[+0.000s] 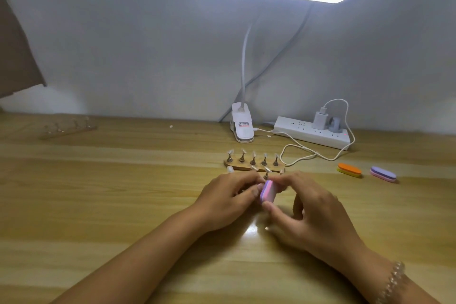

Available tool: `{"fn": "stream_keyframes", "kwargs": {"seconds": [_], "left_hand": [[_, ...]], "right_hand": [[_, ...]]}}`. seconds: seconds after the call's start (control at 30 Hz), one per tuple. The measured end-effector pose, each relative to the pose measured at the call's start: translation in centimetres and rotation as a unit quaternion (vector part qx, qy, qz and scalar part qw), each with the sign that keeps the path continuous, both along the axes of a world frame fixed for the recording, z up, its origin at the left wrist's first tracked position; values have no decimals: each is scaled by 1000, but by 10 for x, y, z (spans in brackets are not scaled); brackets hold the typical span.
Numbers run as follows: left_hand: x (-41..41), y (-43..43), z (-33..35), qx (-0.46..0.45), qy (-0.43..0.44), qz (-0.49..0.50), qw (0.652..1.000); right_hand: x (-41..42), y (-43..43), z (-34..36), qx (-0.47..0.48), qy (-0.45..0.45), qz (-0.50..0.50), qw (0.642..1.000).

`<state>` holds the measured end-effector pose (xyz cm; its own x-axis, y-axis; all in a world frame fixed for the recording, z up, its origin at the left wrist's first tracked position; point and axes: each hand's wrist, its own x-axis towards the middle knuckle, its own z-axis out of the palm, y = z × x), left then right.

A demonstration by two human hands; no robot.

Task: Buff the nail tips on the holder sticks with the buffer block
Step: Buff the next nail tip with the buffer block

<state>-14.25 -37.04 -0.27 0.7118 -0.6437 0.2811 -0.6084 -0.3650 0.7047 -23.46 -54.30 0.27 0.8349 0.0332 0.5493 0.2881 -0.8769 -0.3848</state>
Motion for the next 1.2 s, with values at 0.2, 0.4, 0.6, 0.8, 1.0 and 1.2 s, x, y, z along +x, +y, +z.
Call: {"fn": "stream_keyframes", "kwargs": {"seconds": [0.2, 0.4, 0.6, 0.8, 1.0, 1.2], "left_hand": [[1, 0, -1, -6, 3, -6, 1000], [5, -2, -8, -58, 55, -11, 997], [4, -3, -6, -72, 65, -24, 995], [1, -2, -3, -64, 62, -24, 996], [2, -2, -3, -63, 70, -17, 995], [4, -2, -4, -61, 58, -7, 996]], "right_hand": [[-2, 1, -1, -35, 4, -3, 999], [10, -14, -1, 97, -15, -70, 993], [3, -3, -2, 30, 23, -13, 999], [3, -4, -3, -6, 13, -24, 1000], [6, -8, 0, 31, 22, -49, 998], [-1, -2, 1, 3, 26, -46, 999]]}}
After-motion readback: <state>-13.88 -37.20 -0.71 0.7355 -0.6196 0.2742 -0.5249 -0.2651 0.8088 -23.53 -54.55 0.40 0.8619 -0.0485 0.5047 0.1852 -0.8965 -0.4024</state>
